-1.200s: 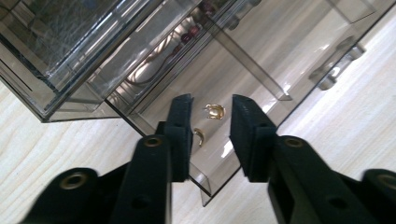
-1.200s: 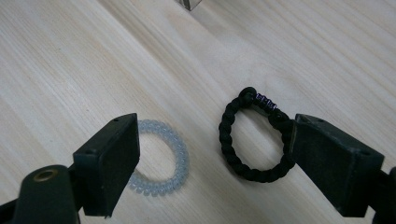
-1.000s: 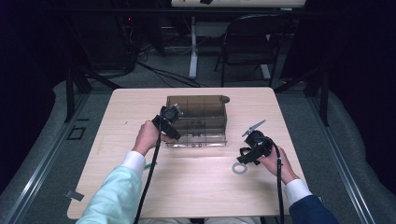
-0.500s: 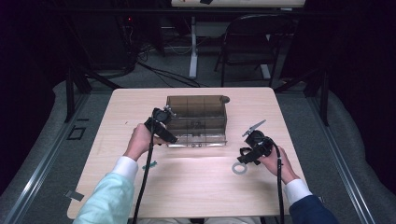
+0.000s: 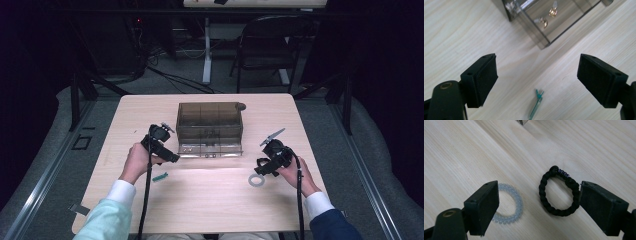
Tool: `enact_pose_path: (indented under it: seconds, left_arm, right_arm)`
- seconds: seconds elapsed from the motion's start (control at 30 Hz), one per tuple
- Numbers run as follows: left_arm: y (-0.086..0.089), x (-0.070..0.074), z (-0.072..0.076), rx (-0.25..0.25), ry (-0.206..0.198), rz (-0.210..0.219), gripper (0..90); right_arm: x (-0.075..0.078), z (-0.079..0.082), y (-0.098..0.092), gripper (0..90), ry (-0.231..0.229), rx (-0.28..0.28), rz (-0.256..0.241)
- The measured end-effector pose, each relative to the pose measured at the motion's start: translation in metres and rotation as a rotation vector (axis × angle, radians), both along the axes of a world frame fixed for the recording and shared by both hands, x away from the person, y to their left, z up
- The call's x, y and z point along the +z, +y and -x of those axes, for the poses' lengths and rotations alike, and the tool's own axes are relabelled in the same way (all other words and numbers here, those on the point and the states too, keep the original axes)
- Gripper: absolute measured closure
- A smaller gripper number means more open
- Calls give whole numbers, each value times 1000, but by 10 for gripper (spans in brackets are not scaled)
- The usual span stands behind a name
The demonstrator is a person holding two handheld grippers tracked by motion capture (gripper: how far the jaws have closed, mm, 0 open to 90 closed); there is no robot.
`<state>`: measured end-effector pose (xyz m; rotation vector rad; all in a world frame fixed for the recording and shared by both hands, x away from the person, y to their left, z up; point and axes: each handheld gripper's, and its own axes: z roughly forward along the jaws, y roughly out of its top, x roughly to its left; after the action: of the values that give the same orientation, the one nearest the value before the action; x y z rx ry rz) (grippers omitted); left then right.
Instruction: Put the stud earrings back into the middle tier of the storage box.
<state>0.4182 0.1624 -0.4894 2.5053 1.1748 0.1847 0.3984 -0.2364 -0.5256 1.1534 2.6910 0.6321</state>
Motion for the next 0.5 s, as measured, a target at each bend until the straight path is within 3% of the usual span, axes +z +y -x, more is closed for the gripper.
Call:
enact_pose_path:
  seconds: [0.27,0.37,0.5]
  left_arm:
    - [19,-14,14,41,16,0,149]
    - [25,-20,20,57,21,27,147]
    - [30,-25,24,65,29,27,146]
  right_arm:
    - [0,0,-1,166,7,3,4]
    - [0,-1,-1,166,6,3,5]
    - [0,0,-3,165,6,-5,2]
